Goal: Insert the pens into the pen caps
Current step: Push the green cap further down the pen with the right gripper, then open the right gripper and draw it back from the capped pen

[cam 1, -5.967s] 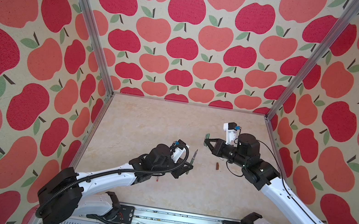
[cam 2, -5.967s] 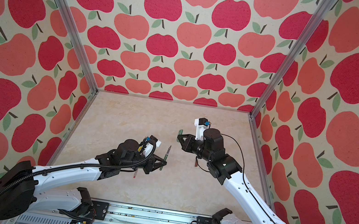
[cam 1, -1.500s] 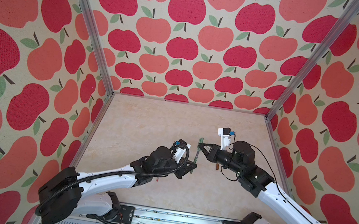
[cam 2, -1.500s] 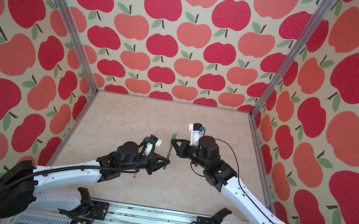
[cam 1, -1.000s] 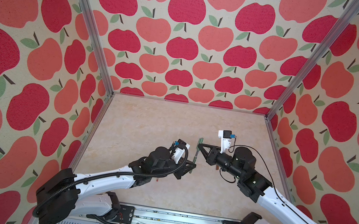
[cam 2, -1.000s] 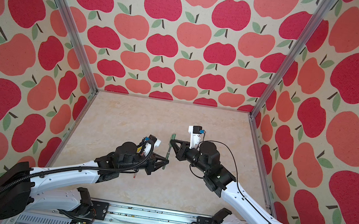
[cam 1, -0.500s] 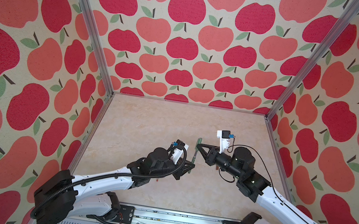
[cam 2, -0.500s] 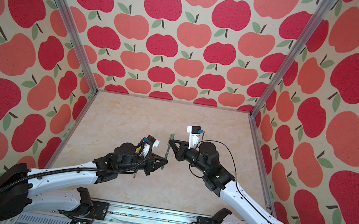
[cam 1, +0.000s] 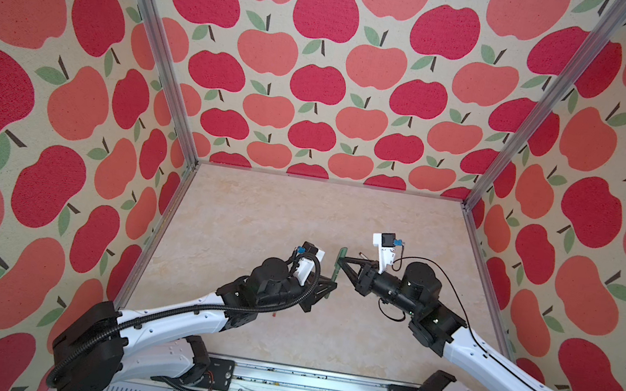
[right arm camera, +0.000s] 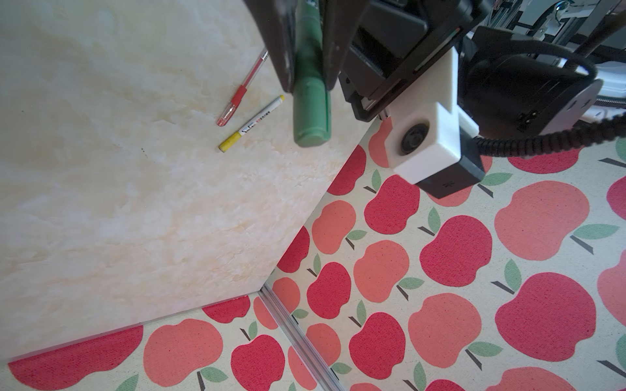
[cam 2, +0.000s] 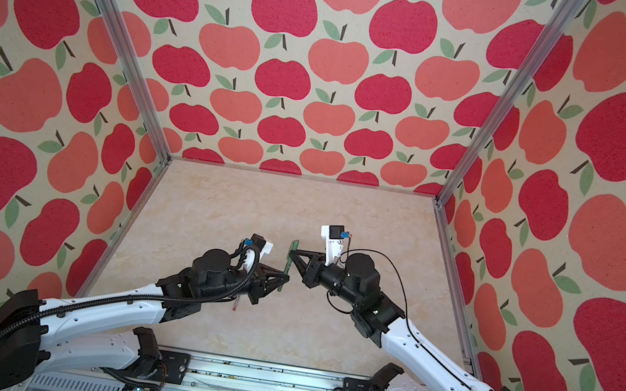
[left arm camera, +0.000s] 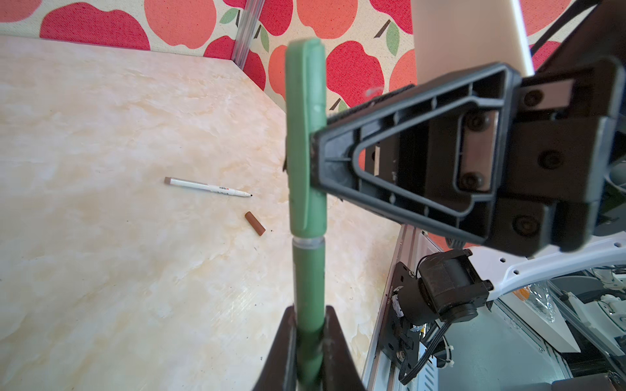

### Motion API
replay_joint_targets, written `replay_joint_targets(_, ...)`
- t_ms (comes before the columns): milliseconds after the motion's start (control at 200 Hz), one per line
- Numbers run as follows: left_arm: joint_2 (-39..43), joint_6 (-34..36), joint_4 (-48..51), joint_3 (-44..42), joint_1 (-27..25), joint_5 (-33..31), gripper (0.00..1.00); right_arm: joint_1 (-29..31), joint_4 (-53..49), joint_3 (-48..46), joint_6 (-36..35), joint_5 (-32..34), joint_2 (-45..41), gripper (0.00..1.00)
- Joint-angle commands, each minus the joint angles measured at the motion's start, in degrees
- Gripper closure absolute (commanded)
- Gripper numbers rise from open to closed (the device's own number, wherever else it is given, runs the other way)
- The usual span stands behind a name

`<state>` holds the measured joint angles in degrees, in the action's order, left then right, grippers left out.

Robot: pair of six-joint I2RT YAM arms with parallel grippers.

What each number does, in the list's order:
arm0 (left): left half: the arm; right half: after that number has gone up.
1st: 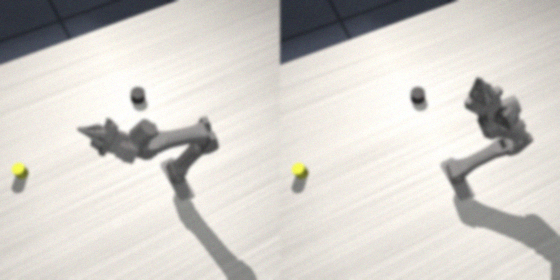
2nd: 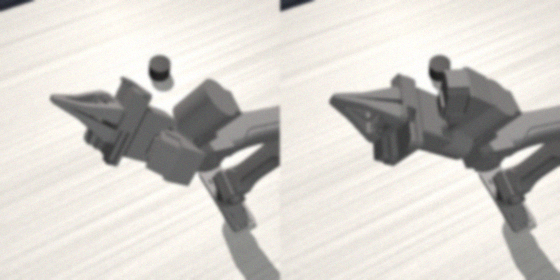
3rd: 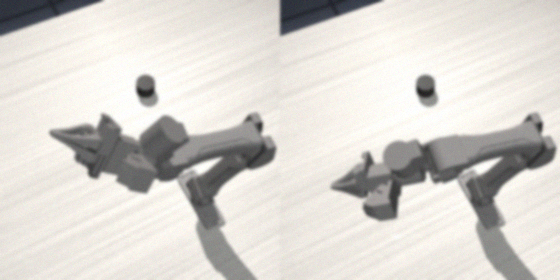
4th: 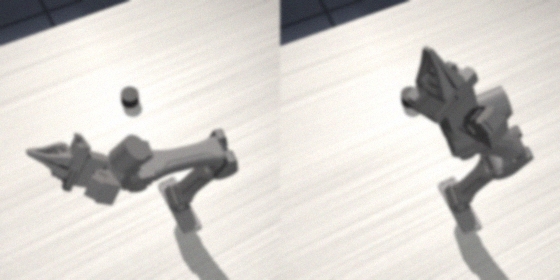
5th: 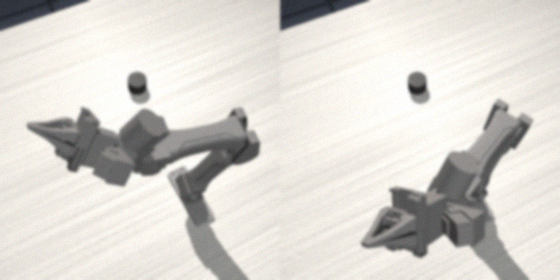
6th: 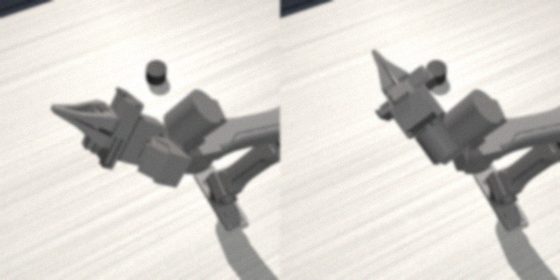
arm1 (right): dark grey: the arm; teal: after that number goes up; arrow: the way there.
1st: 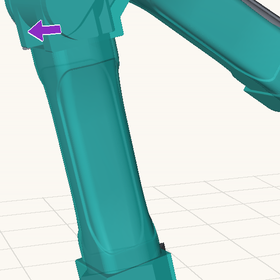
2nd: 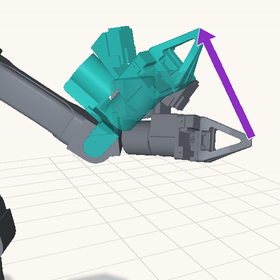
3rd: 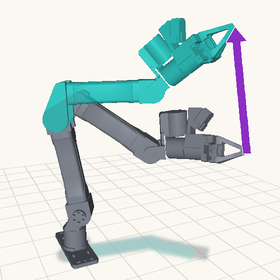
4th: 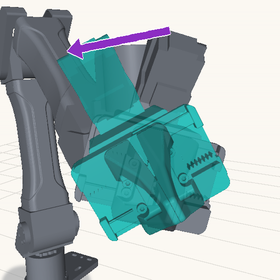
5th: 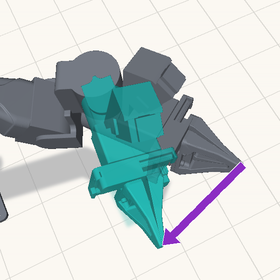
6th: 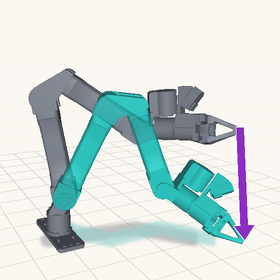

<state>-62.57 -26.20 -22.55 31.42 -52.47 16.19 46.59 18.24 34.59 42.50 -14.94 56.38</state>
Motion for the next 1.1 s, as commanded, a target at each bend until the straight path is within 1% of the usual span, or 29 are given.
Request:
replay_joint_targets(0,1.03,2.20,-9.27,1.54,0.52,-1.24,1.00,0.76,-4.50,-2.33,1.44,-2.35,1.62,0.90)
replay_joint_targets(180,2.68,3.27,-8.23,2.56,2.42,-1.76,1.00,0.96,-6.32,-2.90,1.32,-2.61,1.97,0.91)
replay_joint_targets(310,3.63,4.39,-7.61,4.18,4.12,-1.41,1.00,1.65,-6.51,-3.89,1.84,-2.72,2.54,0.93)
replay_joint_targets(620,2.59,5.32,-8.72,6.26,6.30,-0.10,1.00,3.72,-7.34,-5.45,2.32,-2.24,3.44,0.94)
replay_joint_targets(956,1.41,6.86,-8.35,9.07,8.12,1.49,1.00,7.21,-4.81,-7.77,3.86,-0.76,6.57,0.94)
replay_joint_targets(1096,0.99,6.95,-8.72,9.54,8.83,2.02,1.00,8.62,-2.11,-8.84,5.01,0.17,8.17,0.94)
